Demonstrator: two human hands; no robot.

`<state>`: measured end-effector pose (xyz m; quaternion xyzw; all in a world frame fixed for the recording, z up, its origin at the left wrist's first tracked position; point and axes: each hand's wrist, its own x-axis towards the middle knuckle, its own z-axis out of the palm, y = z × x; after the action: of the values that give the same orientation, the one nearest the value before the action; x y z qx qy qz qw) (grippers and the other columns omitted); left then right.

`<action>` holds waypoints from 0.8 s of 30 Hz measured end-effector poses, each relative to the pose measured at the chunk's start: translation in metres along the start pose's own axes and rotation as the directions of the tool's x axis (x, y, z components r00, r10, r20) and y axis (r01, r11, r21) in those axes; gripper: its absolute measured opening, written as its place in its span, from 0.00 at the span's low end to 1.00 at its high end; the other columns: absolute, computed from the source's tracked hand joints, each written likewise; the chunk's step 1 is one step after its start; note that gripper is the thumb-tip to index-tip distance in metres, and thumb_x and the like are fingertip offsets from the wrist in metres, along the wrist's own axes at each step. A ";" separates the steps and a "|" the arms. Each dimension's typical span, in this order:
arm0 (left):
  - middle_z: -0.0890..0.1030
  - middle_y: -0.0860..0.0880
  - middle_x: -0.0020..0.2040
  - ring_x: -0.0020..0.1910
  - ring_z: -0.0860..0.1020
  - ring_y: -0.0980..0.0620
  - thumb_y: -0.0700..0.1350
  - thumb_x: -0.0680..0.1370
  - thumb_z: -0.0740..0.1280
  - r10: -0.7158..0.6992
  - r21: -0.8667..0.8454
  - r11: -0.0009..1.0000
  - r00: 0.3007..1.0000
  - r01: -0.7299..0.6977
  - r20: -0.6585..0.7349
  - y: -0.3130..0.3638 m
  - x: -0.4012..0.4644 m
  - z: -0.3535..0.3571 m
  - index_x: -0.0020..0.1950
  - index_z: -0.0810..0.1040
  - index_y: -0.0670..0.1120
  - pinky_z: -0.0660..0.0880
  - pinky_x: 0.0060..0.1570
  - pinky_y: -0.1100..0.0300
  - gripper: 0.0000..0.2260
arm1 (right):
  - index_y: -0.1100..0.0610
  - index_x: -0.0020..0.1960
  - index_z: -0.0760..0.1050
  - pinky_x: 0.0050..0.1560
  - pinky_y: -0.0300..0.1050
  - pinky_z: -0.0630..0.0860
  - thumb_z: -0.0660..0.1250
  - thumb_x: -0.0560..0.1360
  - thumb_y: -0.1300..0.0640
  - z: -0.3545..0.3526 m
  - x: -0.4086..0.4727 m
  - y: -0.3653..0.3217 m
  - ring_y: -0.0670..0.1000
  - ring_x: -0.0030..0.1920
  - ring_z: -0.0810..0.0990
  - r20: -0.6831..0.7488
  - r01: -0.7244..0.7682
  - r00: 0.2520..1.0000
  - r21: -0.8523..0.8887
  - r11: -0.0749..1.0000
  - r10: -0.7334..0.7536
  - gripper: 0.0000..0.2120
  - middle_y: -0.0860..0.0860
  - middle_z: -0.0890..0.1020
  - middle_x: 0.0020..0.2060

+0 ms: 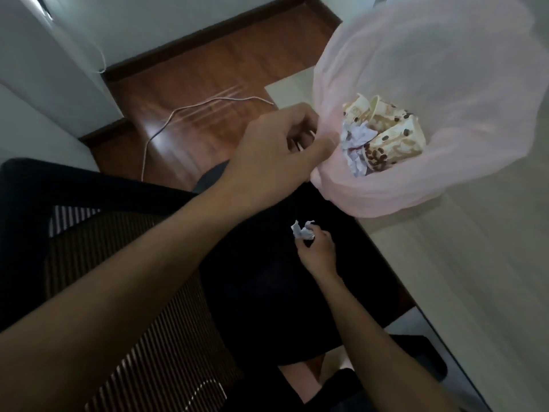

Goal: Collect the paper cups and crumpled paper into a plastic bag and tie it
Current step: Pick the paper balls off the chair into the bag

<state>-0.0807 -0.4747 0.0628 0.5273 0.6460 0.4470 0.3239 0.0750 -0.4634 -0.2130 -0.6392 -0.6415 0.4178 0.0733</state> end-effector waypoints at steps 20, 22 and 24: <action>0.83 0.44 0.40 0.34 0.81 0.46 0.48 0.78 0.69 0.030 -0.023 0.999 0.999 -0.030 0.028 -0.001 -0.004 0.006 0.46 0.79 0.43 0.79 0.33 0.50 0.07 | 0.58 0.40 0.78 0.36 0.30 0.70 0.66 0.76 0.55 0.026 -0.054 0.076 0.49 0.40 0.79 0.095 -0.035 0.995 -0.059 0.998 0.040 0.09 0.53 0.79 0.41; 0.83 0.44 0.40 0.33 0.82 0.46 0.47 0.78 0.70 0.019 -0.029 0.999 0.999 -0.018 0.031 -0.001 -0.004 0.006 0.47 0.79 0.44 0.79 0.32 0.51 0.07 | 0.55 0.38 0.76 0.36 0.31 0.70 0.69 0.74 0.55 0.004 -0.086 0.064 0.46 0.38 0.77 0.042 -0.002 0.999 0.022 1.000 0.001 0.07 0.51 0.79 0.38; 0.83 0.44 0.40 0.32 0.82 0.45 0.47 0.78 0.69 0.004 -0.035 0.999 1.000 -0.003 0.023 -0.002 -0.004 0.005 0.46 0.79 0.45 0.79 0.32 0.51 0.06 | 0.52 0.37 0.76 0.37 0.33 0.72 0.71 0.73 0.55 -0.022 -0.116 0.043 0.45 0.37 0.78 -0.021 0.051 0.999 0.113 0.992 -0.049 0.08 0.49 0.78 0.37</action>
<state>-0.0758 -0.4779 0.0592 0.5278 0.6332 0.4529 0.3397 0.1416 -0.5632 -0.1752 -0.6216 -0.6319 0.4457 0.1256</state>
